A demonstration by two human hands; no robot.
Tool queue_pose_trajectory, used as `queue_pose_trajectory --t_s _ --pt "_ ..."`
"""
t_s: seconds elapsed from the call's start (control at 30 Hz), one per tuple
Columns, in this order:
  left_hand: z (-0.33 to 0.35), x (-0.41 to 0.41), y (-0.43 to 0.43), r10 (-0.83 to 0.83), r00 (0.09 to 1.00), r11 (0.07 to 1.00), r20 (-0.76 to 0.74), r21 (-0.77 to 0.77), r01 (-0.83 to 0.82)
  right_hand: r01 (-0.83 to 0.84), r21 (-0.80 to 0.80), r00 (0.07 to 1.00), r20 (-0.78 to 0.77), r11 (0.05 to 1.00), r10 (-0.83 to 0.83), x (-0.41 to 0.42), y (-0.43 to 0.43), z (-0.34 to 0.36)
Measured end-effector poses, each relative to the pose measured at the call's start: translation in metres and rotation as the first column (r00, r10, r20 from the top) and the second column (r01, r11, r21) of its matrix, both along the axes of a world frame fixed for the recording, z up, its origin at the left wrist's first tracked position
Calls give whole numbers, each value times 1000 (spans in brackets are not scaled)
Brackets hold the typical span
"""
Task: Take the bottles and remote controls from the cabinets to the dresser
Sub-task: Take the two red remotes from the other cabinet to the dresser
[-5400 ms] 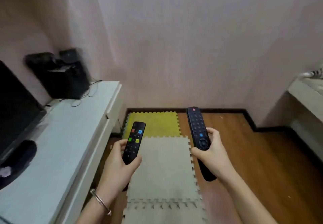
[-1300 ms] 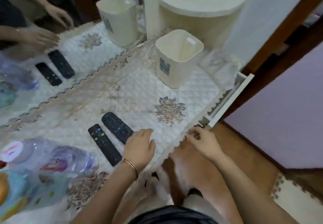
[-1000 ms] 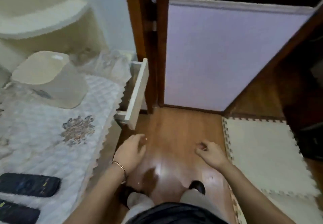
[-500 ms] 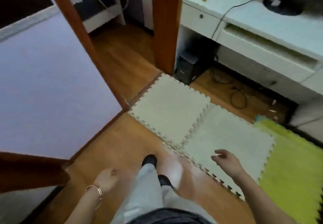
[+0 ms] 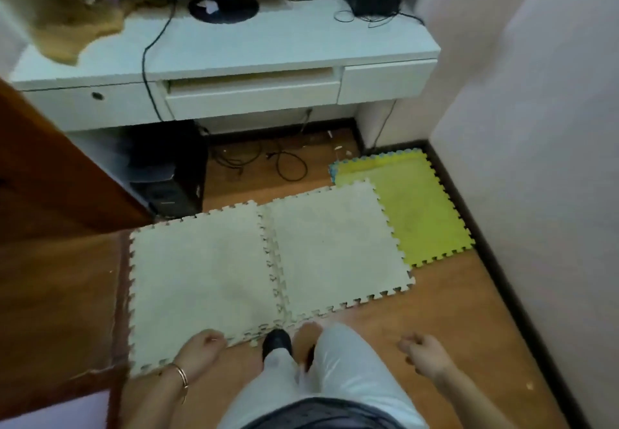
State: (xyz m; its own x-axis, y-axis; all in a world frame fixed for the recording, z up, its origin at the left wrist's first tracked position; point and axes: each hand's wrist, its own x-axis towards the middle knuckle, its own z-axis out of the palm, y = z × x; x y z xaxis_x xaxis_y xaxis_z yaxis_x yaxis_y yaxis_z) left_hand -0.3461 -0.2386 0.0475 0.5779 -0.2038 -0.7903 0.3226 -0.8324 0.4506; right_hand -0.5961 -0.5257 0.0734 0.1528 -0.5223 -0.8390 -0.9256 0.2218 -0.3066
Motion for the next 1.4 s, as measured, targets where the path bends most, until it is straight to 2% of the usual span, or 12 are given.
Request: queue_pose_trajectory --t_s 0.17,0.37,0.5,0.63,0.7,0.83,1.0,1.13,1.23,1.37,1.4 --pt "5 34 -66 -104 994 995 -44 -6 103 232 -3 973 -12 973 -232 -17 -4 4" --pt "-10 45 -145 -224 967 972 -123 39 230 372 5 925 -81 928 -370 -36 -41 -10" --pt "-20 42 -211 -216 965 970 -150 83 230 354 87 935 -59 931 -350 -35 -102 -26" --pt "-11 38 -289 -238 963 967 -123 57 247 228 137 974 -34 964 -226 -20 -201 -21" --pt "-3 37 -327 -266 961 963 -75 23 269 320 68 946 40 945 -323 -1 -254 -7" --pt "8 43 -381 -218 976 976 3 -19 218 374 -20 908 213 927 -361 32 -341 12" --pt "6 45 -411 -91 989 994 -113 43 97 337 6 906 271 942 -326 53 -395 13" --pt "-2 50 -437 4 973 993 -232 119 24 273 77 944 172 959 -283 48 -409 -4" --pt "-9 64 -484 66 962 990 -267 140 -29 254 121 966 26 960 -259 44 -434 -15" --pt "-2 96 -587 81 965 996 -248 -1 -84 234 160 970 -100 959 -220 44 -491 -17" --pt "4 106 -616 79 972 994 -220 -52 -93 287 162 956 -111 944 -272 46 -510 -13"
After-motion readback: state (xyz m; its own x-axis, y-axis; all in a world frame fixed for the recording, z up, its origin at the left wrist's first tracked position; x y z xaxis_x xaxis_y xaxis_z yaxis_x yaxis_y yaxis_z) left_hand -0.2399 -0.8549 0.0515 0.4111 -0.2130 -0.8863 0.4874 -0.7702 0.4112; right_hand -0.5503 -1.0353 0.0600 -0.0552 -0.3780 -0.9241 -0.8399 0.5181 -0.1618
